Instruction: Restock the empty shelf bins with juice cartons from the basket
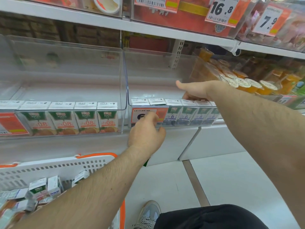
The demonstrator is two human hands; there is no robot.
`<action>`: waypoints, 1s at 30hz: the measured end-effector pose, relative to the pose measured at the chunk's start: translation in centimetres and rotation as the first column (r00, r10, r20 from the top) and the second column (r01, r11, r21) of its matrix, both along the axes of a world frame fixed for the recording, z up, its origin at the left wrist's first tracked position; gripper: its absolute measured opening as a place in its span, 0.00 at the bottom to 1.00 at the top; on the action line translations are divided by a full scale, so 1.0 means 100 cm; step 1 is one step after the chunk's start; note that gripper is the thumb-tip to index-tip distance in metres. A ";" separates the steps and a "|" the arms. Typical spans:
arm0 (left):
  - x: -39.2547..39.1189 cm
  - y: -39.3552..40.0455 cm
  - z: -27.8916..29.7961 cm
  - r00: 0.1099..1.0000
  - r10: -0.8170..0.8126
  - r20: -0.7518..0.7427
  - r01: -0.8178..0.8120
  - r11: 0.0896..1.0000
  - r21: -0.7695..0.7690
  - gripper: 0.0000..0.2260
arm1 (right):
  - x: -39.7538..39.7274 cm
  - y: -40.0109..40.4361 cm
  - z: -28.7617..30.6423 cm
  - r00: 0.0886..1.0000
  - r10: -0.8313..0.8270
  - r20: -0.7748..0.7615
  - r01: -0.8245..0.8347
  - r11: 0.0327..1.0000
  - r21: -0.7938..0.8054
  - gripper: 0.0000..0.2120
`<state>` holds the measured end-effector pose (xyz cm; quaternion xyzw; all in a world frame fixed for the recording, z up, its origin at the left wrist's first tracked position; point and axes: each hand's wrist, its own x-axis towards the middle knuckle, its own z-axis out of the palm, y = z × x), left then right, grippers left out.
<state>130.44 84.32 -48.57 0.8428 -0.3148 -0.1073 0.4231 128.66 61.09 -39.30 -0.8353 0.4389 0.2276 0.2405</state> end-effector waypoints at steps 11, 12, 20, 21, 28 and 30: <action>-0.002 -0.001 -0.002 1.000 -0.013 0.005 0.013 1.000 0.005 0.14 | -0.013 -0.017 0.000 0.996 -0.065 -0.055 0.063 0.997 -0.043 0.58; -0.002 -0.001 -0.003 1.000 -0.011 0.005 0.011 1.000 0.003 0.14 | -0.010 -0.015 0.001 0.996 -0.063 -0.066 0.059 0.996 -0.067 0.57; 0.007 0.000 -0.007 0.984 0.109 -0.141 -0.120 0.990 -0.074 0.05 | 0.037 0.050 0.008 0.974 0.226 0.035 -0.225 0.974 -0.033 0.47; 0.008 -0.001 -0.007 0.982 0.110 -0.156 -0.126 0.988 -0.092 0.05 | 0.044 0.062 0.009 0.967 0.252 0.039 -0.251 0.968 -0.023 0.47; 0.008 -0.002 -0.009 0.979 0.106 -0.175 -0.124 0.988 -0.091 0.05 | 0.060 0.095 0.005 0.965 0.261 -0.022 -0.260 0.964 0.046 0.53; 0.009 -0.003 -0.008 0.973 0.112 -0.204 -0.134 0.986 -0.099 0.05 | 0.061 0.097 0.008 0.968 0.249 -0.035 -0.248 0.968 0.035 0.53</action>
